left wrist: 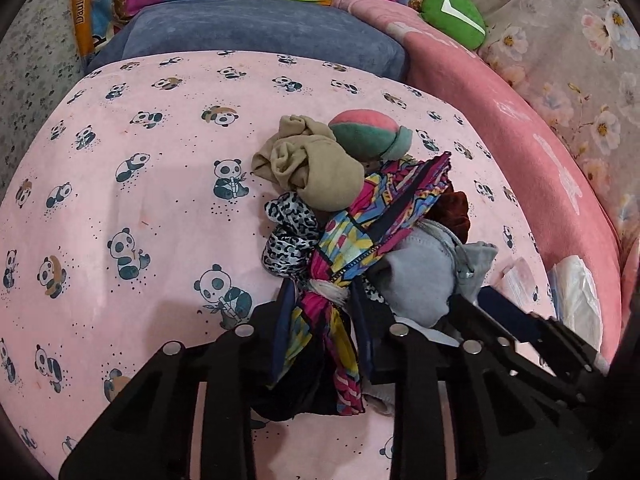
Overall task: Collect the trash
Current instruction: 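Grasp the colourful umbrella with the left gripper while the right gripper grasps the grey pouch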
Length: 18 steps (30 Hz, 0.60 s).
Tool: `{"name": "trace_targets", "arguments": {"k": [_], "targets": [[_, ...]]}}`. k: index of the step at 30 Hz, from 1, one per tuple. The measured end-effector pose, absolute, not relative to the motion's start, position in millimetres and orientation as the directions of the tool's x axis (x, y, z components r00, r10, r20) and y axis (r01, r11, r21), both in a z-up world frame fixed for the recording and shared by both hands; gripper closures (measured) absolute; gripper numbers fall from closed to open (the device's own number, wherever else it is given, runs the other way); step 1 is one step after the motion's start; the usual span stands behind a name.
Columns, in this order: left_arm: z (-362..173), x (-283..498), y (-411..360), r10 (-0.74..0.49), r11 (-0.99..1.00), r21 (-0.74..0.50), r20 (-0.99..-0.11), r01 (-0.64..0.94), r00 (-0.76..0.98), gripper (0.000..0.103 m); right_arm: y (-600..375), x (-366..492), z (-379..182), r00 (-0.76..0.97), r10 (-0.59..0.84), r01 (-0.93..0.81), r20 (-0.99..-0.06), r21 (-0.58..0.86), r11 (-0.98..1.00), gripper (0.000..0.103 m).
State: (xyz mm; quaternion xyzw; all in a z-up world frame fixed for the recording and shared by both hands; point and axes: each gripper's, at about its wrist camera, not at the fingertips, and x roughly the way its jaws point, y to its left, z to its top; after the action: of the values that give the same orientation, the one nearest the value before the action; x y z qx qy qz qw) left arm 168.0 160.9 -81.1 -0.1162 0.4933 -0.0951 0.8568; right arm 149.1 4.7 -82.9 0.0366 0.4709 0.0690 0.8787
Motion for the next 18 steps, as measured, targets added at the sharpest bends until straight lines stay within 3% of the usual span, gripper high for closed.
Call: {"name": "trace_targets", "arguments": {"k": [3, 6, 18], "targets": [[-77.4, 166.0, 160.9, -0.281, 0.953, -0.298, -0.819, 0.049, 0.5, 0.081, 5.5, 148.9, -86.5, 0.534, 0.169, -0.091, -0.828, 0.143, 0.986, 0.093], [-69.7, 162.7, 161.7, -0.28, 0.953, -0.3, -0.811, 0.045, 0.514, 0.081, 4.1, 146.8, -80.9, 0.544, 0.175, -0.093, -0.82, 0.148, 0.985, 0.099], [-12.9, 145.4, 147.4, -0.302, 0.946, -0.311, -0.745, 0.091, 0.595, 0.082, -20.3, 125.4, -17.4, 0.662, 0.195, -0.083, -0.724, 0.188, 0.979, 0.101]]}}
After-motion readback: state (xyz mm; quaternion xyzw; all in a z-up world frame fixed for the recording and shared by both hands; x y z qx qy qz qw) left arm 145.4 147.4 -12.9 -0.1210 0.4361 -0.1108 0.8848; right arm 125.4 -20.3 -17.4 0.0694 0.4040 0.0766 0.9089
